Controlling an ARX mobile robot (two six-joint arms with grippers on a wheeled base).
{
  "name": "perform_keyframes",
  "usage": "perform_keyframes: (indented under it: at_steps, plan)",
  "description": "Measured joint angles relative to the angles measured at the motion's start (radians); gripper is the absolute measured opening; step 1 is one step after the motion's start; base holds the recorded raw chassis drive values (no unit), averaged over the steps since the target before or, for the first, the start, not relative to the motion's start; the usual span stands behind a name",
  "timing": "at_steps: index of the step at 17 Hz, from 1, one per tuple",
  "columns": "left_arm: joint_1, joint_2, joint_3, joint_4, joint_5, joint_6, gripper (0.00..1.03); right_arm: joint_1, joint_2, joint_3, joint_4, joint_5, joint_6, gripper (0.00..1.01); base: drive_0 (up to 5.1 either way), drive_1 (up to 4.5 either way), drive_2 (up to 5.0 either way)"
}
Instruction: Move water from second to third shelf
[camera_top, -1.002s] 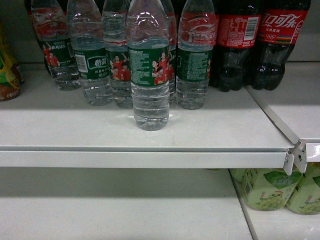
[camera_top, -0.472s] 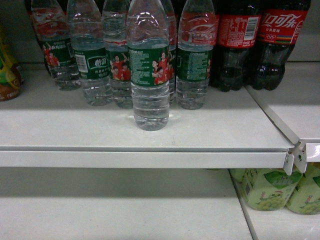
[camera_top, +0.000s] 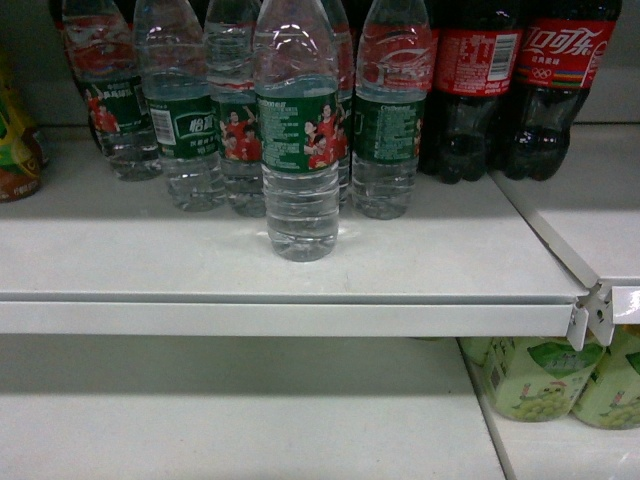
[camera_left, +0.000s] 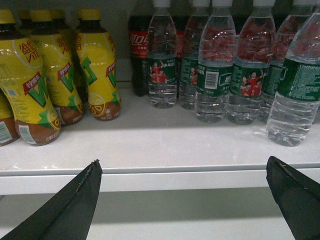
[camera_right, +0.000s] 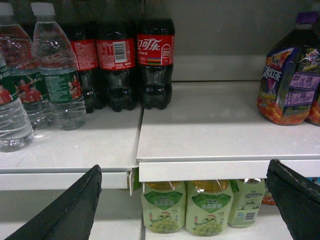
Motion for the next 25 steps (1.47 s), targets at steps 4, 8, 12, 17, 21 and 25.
perform_keyframes:
  at_steps: [4, 8, 12, 17, 21, 25]
  plan:
    - [0.000, 0.000, 0.000, 0.000, 0.000, 0.000, 0.98, 0.031, 0.112, 0.060, -0.182, 0.115, 0.130, 0.98, 0.0, 0.00, 0.0]
    - [0.000, 0.000, 0.000, 0.000, 0.000, 0.000, 0.98, -0.160, 0.299, 0.171, 0.015, -0.056, 0.163, 0.98, 0.0, 0.00, 0.0]
    - [0.000, 0.000, 0.000, 0.000, 0.000, 0.000, 0.98, -0.188, 0.594, 0.352, 0.240, -0.128, 0.137, 0.98, 0.0, 0.00, 0.0]
    - [0.000, 0.000, 0.000, 0.000, 0.000, 0.000, 0.98, 0.042, 0.816, 0.364, 0.378, -0.052, 0.093, 0.98, 0.0, 0.00, 0.0]
    - [0.000, 0.000, 0.000, 0.000, 0.000, 0.000, 0.98, 0.243, 1.017, 0.360, 0.522, -0.008, 0.051, 0.98, 0.0, 0.00, 0.0]
    - [0.000, 0.000, 0.000, 0.000, 0.000, 0.000, 0.98, 0.299, 1.093, 0.366, 0.564, 0.007, 0.037, 0.98, 0.0, 0.00, 0.0]
